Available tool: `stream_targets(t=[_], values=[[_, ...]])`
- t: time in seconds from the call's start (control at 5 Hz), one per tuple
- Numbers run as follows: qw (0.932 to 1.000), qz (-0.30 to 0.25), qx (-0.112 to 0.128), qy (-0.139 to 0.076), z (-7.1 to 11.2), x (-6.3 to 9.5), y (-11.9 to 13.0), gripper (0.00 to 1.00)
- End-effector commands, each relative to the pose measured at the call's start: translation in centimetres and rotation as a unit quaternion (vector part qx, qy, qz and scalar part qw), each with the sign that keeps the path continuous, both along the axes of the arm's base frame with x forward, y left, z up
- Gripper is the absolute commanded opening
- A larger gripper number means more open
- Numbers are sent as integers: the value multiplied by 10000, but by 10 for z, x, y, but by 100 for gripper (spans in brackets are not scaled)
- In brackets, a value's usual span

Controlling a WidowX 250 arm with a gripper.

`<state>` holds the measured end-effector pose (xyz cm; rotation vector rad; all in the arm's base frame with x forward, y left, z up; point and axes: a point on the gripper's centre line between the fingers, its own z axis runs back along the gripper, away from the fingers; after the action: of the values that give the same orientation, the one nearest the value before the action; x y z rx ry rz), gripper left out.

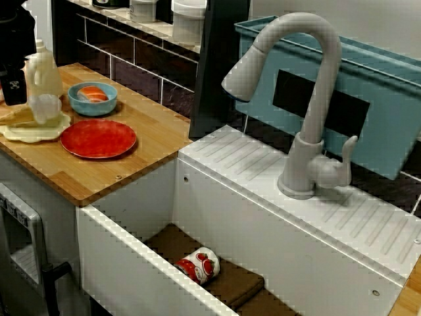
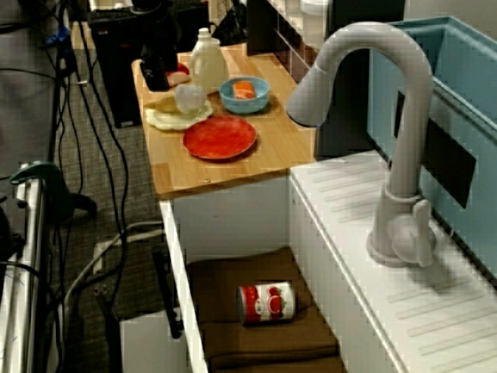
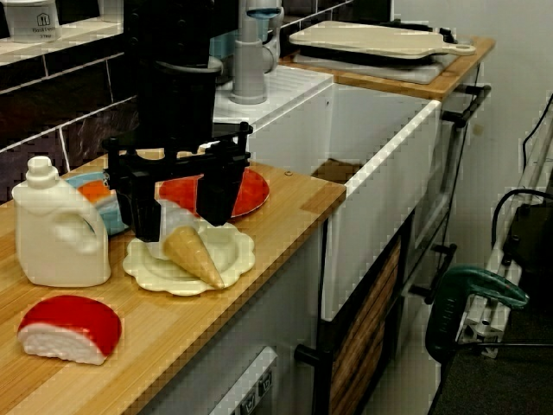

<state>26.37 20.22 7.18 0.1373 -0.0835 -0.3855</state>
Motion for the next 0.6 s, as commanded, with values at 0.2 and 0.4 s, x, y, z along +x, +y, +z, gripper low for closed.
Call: stream_targets(t=[0.2,0.4], values=[[9978,436,258,-429,12,-1,1,100],[9971,550,306,-419,9,-2,0,100]])
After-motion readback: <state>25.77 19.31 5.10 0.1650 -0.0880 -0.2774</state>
